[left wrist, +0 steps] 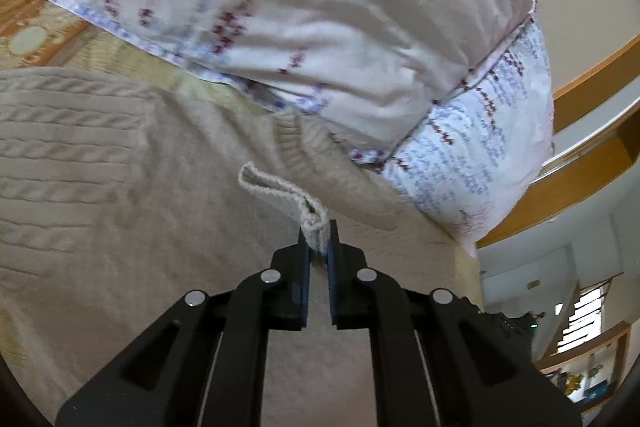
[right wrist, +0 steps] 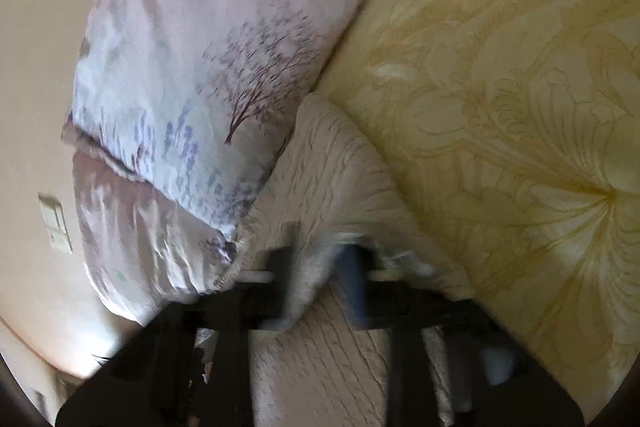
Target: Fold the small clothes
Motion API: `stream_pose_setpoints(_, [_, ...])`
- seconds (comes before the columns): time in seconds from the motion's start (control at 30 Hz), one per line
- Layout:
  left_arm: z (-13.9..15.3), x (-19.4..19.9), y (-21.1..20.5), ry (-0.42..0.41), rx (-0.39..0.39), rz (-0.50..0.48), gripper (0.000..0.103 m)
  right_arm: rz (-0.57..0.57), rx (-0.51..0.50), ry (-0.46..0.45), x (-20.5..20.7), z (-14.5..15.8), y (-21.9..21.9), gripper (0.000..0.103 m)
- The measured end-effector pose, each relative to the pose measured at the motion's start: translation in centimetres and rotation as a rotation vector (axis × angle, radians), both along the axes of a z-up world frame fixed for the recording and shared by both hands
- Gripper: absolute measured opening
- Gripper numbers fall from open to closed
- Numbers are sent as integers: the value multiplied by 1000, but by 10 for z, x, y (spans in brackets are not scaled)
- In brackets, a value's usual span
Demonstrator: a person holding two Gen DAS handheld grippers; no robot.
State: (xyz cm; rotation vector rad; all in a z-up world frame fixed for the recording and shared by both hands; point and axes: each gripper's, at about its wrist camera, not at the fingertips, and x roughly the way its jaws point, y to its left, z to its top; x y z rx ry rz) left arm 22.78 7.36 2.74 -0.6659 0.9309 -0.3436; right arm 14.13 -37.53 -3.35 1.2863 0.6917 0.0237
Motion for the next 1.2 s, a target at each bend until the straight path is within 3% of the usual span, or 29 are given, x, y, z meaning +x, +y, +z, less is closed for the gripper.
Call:
stream_pose_setpoints(0.1, [-6,-6,10,4,57,-14,7,11,-169,-5,-8,20,15,8])
stream_pose_setpoints(0.27, [-32,-11,11,74,105,-13,8,32,-285,114,-8,12,31,8])
stream_pose_setpoints(0.4, [-36,-19,12,69,113,4,13,46,-366,171,-7,11,38,9])
stream_pose_setpoints(0.43, [-36,-20,13,69,105,3,15,45,-387,181,-9,15,40,13])
stream_pose_setpoints(0.47, [-34,-23,15,65,93,0,21,38,-412,197,-12,19,42,23])
stream_pose_setpoints(0.5, [-31,-27,19,60,81,0,31,34,-426,200,-17,22,43,43])
stream_pose_setpoints(0.53, [-28,-33,24,51,69,2,39,28,-433,186,-22,27,44,52])
stream_pose_setpoints(0.57, [-23,-43,33,31,60,17,56,22,-440,174,-27,30,46,67])
stream_pose_setpoints(0.6, [-19,-49,40,17,61,33,70,12,-465,162,-32,35,49,73])
stream_pose_setpoints(0.67, [-9,-70,68,-20,67,91,77,21,-484,107,-41,42,56,75])
stream_pose_setpoints(0.8, [1,-104,132,-39,71,234,77,117,-432,-35,-42,46,72,79])
stream_pose_setpoints(1.03, [-10,-144,231,3,56,540,70,298,-393,-160,-26,46,111,79])
stream_pose_setpoints(1.2, [-26,-142,273,41,-47,670,64,342,-416,-193,-30,48,124,79])
